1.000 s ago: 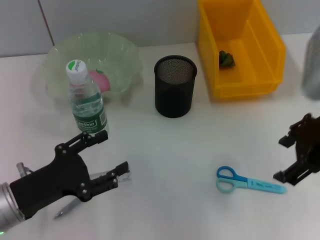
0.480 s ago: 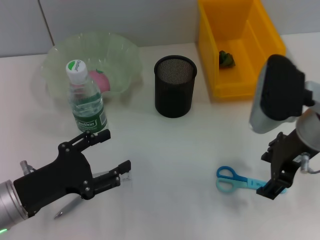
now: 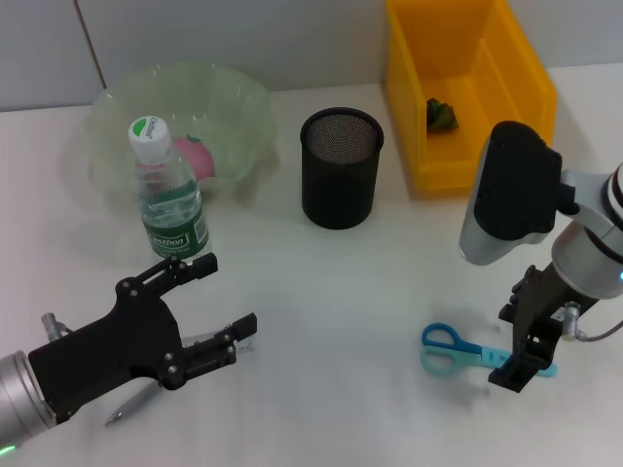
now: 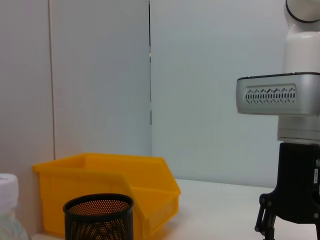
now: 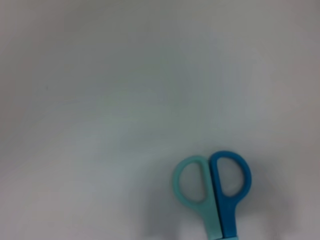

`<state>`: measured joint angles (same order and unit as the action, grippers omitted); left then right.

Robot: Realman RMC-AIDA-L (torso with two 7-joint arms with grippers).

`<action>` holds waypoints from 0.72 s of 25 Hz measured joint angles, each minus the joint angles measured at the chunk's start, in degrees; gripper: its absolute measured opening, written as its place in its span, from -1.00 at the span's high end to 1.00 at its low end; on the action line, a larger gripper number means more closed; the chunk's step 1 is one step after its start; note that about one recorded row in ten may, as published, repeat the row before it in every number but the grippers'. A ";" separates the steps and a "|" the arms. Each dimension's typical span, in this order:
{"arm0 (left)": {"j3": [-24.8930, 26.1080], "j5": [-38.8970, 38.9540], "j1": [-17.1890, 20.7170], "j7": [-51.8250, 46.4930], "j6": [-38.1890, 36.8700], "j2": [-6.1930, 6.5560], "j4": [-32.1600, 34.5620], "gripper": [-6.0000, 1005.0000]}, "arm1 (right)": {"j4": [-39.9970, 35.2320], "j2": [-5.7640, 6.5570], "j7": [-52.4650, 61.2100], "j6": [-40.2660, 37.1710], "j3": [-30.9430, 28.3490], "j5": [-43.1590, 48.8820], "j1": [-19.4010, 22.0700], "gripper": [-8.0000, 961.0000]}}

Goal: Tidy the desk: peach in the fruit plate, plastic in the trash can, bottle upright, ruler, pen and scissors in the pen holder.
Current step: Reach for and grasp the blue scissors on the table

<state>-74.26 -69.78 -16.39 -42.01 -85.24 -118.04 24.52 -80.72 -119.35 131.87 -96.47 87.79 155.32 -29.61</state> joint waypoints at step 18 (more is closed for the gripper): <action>-0.01 0.00 -0.24 -0.01 -0.24 0.00 0.00 -0.60 | 1.71 -0.01 0.15 3.28 5.99 1.06 -0.97 -0.72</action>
<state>-74.27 -69.78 -16.63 -42.02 -85.48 -118.03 24.52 -79.01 -119.36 132.02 -93.19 93.78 156.38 -30.57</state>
